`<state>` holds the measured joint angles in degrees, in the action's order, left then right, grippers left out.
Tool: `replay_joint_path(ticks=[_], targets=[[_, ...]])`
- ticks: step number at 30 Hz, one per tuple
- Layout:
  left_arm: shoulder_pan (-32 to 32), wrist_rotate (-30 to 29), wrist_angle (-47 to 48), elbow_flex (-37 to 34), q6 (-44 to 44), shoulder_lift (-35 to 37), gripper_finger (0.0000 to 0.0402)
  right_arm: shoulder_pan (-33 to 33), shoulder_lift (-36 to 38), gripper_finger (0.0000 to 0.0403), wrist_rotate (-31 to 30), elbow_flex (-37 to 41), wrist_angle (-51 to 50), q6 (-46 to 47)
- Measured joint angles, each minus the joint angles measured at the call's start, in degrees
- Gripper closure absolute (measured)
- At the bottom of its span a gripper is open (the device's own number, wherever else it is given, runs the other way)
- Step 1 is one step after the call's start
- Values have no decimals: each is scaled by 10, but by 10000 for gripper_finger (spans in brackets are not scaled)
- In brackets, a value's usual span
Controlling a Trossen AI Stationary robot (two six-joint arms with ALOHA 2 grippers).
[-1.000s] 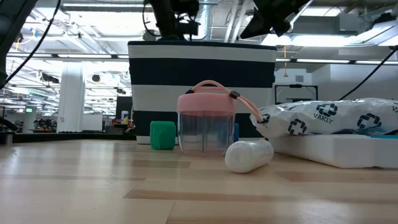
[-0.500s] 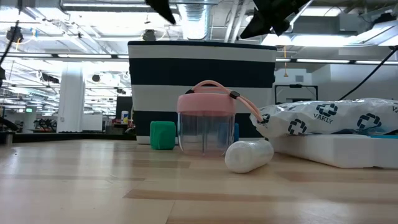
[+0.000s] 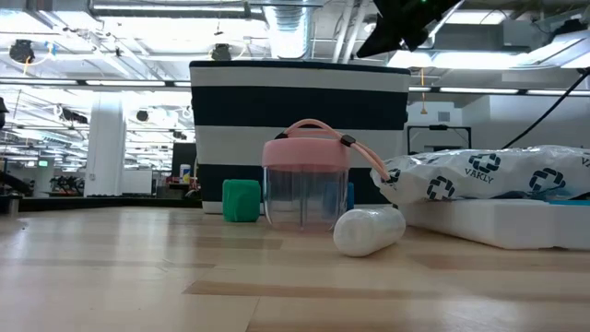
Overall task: Pick & place medical supplies in basket/bin
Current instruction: Put the pink bottle into the bin
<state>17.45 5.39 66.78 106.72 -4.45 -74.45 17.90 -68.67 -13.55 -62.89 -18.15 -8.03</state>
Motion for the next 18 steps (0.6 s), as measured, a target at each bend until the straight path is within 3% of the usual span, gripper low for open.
replay_joint_path(ticks=[7,13,18], targets=[[-75,3,18,-1,-5,-27,54,7,0,403,0,0,0,-2],[-100,0,24,-1,-24,-76,54,10,0,403,0,0,-2,-15],[-101,55,34,-1,-25,-111,54,8,0,403,1,0,-21,-15]])
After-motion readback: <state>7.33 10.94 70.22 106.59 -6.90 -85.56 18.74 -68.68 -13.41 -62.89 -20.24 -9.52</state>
